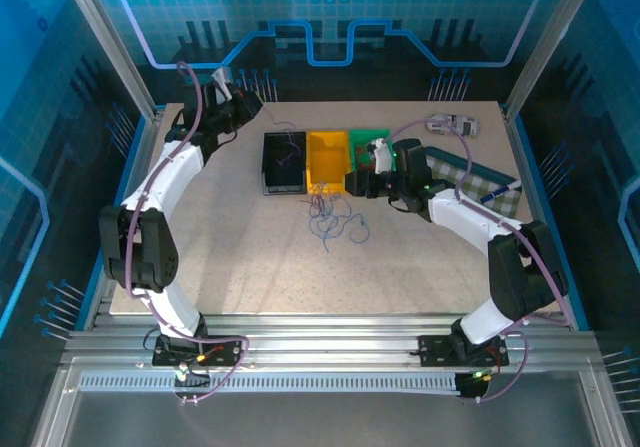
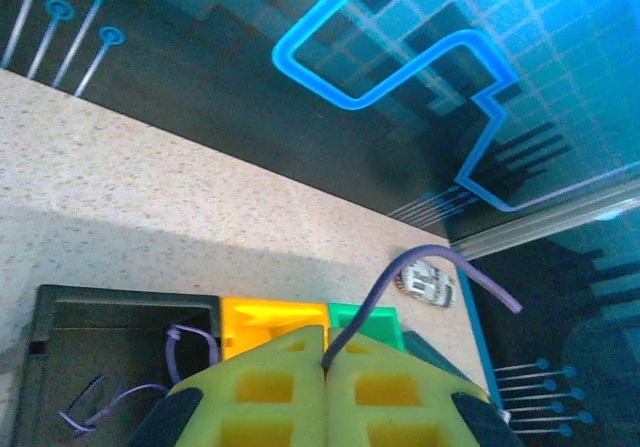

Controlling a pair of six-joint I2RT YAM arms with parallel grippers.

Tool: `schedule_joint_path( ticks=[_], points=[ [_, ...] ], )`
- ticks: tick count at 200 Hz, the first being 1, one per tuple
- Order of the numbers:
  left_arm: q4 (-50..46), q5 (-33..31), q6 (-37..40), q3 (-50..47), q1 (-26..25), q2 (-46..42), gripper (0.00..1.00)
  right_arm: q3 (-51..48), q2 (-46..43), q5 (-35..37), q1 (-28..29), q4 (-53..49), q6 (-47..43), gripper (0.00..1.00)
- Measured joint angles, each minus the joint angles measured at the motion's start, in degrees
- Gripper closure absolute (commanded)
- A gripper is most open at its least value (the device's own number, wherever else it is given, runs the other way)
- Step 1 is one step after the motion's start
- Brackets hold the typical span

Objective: Untangle the cables

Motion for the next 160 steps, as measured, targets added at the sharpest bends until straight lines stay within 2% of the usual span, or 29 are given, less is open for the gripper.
schedule_joint_path(
  ticks=[35, 99, 160],
  points=[
    [-2.5, -6.8, 3.4, -0.8, -1.4, 1.1, 1.00, 0.0, 0.0, 0.6, 0.0, -0.4, -0.2, 0.52],
    [-10.0, -15.0, 11.0, 0.9, -9.8, 9.6, 1.00, 2.0, 0.1, 0.8, 0.1, -2.3, -0.8, 0.52],
    [-15.8, -22.7, 12.0, 3.2, -10.2, 12.6, 1.00, 2.3, 0.1, 1.3, 0.3, -4.6, -2.0, 0.52]
  ],
)
